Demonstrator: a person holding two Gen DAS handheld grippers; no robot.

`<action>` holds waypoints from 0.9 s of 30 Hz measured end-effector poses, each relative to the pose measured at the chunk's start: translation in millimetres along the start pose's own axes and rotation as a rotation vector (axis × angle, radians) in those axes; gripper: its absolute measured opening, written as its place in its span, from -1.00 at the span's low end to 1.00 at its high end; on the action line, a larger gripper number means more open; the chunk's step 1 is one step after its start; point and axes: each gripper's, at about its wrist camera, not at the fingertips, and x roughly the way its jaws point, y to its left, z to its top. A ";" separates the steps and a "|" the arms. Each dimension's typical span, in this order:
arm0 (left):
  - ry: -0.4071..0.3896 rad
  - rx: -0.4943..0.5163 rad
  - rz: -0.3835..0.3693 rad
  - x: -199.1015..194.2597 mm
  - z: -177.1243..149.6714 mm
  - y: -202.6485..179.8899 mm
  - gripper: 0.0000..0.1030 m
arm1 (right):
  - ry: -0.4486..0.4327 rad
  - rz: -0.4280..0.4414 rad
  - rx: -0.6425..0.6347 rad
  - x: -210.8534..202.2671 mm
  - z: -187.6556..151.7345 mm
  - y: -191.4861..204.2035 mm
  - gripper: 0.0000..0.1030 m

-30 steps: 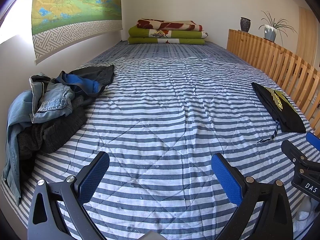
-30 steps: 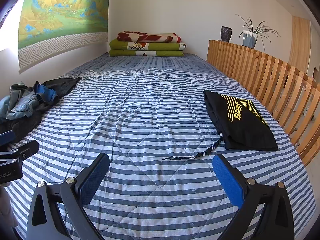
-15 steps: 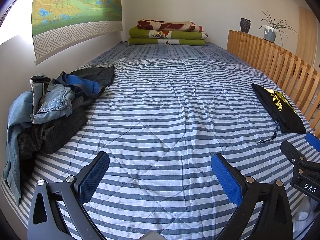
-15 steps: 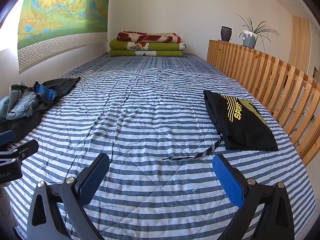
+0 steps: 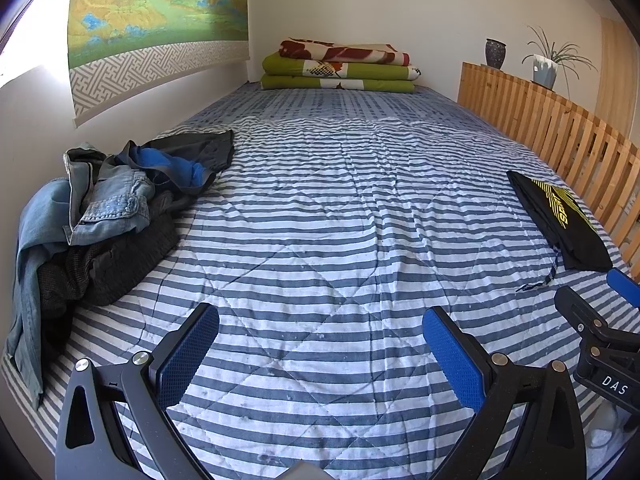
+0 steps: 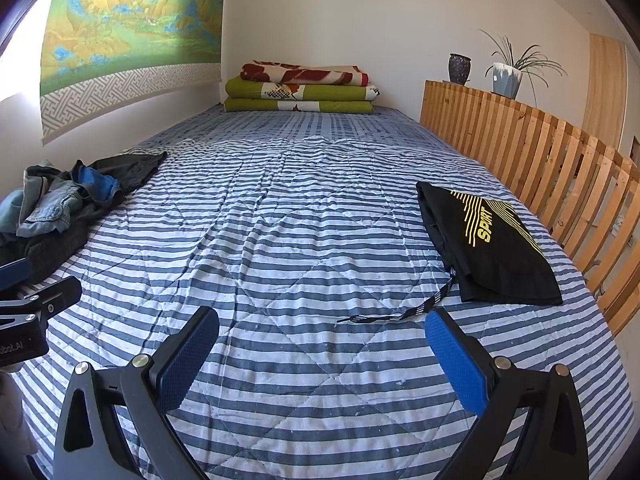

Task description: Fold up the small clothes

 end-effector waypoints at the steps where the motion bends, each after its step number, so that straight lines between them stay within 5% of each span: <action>1: -0.001 0.000 0.001 -0.2 -0.1 1.1 0.99 | -0.001 0.003 -0.002 0.0 0.3 1.9 0.97; 13: -0.022 -0.051 0.037 -7.0 8.8 32.9 0.99 | -0.023 -0.013 -0.073 1.1 1.2 27.0 0.97; 27: -0.061 -0.225 0.144 -12.9 40.0 144.1 0.99 | 0.052 0.210 -0.082 19.3 62.1 104.9 0.97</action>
